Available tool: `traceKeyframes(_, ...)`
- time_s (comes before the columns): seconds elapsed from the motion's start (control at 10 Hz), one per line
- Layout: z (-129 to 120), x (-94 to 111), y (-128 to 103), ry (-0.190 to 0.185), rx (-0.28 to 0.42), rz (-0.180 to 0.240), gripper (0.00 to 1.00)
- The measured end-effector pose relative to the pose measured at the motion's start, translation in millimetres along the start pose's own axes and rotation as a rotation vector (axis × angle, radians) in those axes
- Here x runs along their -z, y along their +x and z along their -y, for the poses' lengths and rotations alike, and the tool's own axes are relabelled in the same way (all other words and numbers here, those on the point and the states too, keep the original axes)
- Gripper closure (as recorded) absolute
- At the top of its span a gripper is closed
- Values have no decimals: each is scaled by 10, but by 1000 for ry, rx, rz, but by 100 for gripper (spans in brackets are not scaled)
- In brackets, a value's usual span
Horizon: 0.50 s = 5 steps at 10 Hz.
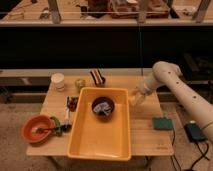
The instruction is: Place apple in tray
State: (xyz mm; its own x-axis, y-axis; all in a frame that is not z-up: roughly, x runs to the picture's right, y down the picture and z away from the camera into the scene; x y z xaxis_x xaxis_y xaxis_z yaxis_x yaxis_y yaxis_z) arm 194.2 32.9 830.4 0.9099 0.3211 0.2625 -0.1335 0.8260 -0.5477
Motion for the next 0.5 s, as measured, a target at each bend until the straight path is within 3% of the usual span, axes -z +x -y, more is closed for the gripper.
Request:
traceKeyframes(0.1,14,230,109,15,-12,-34,100)
traceKeyframes(0.3,41,628,213,50,-23,-58,100)
traceKeyframes(0.5,62,1082,42,96,1,-70,100)
